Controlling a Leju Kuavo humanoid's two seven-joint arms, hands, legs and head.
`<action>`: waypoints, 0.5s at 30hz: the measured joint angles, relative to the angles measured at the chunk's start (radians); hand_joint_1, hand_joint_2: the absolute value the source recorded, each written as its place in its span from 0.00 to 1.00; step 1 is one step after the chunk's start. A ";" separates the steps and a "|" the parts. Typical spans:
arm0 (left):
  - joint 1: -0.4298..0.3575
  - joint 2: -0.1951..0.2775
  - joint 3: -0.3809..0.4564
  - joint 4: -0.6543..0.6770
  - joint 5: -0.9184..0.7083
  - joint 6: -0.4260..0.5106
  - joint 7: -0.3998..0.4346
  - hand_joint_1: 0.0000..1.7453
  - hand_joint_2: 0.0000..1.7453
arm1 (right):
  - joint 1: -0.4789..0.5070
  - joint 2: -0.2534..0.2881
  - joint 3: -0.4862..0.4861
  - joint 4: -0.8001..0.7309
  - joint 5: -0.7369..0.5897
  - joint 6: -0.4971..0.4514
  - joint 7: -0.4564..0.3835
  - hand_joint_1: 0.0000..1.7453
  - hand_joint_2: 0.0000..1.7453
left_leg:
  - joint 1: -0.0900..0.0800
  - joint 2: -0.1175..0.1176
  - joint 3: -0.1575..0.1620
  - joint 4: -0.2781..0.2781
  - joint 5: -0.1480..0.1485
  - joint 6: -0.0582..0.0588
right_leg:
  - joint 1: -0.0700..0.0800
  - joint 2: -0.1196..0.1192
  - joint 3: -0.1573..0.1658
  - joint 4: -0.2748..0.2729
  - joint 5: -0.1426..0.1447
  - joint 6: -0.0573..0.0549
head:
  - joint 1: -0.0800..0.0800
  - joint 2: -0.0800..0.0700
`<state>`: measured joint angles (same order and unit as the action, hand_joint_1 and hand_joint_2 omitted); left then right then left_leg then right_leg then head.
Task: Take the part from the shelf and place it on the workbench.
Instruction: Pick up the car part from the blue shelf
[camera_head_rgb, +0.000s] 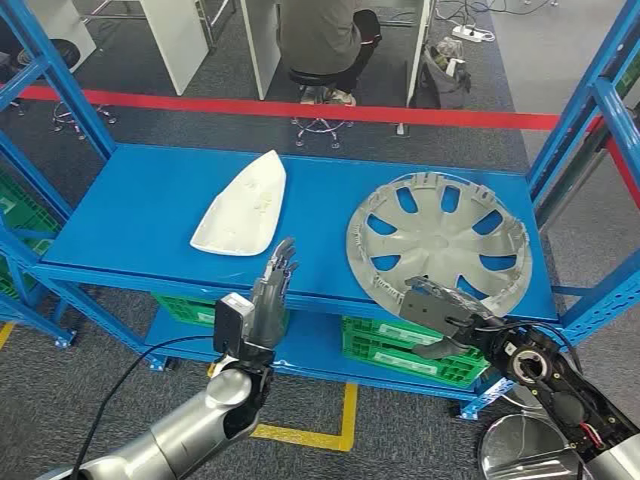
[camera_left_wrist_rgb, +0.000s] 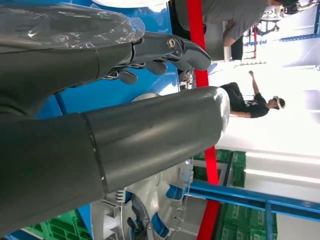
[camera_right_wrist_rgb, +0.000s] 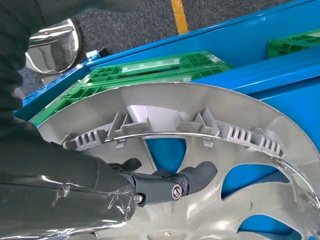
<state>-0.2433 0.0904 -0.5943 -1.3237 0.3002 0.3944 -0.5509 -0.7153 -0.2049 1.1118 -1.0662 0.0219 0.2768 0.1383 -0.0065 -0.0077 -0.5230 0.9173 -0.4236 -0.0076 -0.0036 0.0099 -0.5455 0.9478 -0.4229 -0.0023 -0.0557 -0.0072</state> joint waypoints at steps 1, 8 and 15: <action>0.000 0.000 0.000 0.000 0.000 0.000 0.000 0.00 0.00 | -0.001 0.000 0.001 0.001 0.001 -0.001 0.001 0.00 1.00 | 0.000 0.000 0.000 0.000 0.000 0.000 | 0.000 0.000 0.000 0.000 0.000 0.000 | 0.000 0.000; -0.001 0.000 0.000 0.000 0.006 -0.001 -0.001 0.00 0.00 | -0.006 -0.010 0.012 0.024 0.018 -0.012 -0.002 0.00 1.00 | 0.000 0.000 0.001 0.000 0.000 0.000 | 0.000 0.000 0.001 0.000 0.000 0.000 | 0.000 0.000; -0.001 0.002 0.000 0.000 0.017 0.004 -0.008 0.00 0.00 | -0.015 -0.014 0.028 0.070 0.105 -0.048 -0.029 0.00 1.00 | 0.000 0.000 0.002 0.000 0.000 0.000 | 0.000 0.000 0.003 0.000 0.000 0.000 | 0.000 0.000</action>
<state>-0.2448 0.0920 -0.5943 -1.3237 0.3177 0.3984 -0.5591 -0.7306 -0.2190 1.1394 -0.9967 0.1271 0.2290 0.1093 -0.0064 -0.0079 -0.5208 0.9173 -0.4235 -0.0075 -0.0036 0.0094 -0.5427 0.9476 -0.4226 -0.0025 -0.0557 -0.0071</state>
